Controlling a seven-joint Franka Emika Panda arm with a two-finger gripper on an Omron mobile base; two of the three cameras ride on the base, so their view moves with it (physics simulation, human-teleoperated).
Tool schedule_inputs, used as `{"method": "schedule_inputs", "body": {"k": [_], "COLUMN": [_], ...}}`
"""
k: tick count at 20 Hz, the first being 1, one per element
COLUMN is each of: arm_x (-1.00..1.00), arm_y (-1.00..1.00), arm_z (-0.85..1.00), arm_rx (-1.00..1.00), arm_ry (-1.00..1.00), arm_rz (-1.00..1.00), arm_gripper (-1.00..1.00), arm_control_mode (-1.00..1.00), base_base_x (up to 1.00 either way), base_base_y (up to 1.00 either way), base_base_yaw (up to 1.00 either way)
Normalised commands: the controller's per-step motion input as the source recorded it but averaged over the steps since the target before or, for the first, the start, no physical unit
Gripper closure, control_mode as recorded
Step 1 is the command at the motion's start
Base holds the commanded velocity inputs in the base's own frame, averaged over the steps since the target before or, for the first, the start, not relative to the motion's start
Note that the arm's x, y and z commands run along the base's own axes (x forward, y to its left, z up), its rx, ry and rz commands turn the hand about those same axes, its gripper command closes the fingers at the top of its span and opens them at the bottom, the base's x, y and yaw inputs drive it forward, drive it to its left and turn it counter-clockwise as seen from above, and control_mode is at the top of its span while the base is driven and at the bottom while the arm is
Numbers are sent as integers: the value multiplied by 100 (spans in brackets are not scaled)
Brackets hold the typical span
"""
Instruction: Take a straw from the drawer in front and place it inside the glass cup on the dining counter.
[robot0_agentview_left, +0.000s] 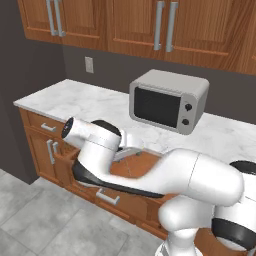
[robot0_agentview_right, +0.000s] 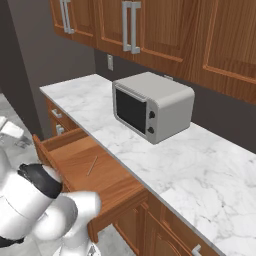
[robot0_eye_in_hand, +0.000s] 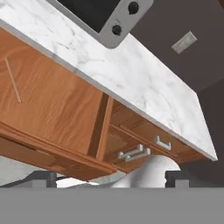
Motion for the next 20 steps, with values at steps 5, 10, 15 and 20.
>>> {"method": "schedule_inputs", "body": {"k": [5, 10, 15, 20], "arm_x": [26, 22, 53, 50], "arm_y": [-61, -47, -17, 0], "arm_z": [9, -1, -7, -29], "arm_rx": [30, 33, 28, 20], "arm_ry": [1, 0, 3, 8], "arm_rz": [0, 0, 1, 2], "arm_gripper": [-100, -100, -100, -100], "arm_control_mode": [-100, -100, -100, -100], "base_base_x": [0, 0, 0, 0], "base_base_y": [0, 0, 0, 0], "base_base_yaw": [0, 0, 0, 0]}}
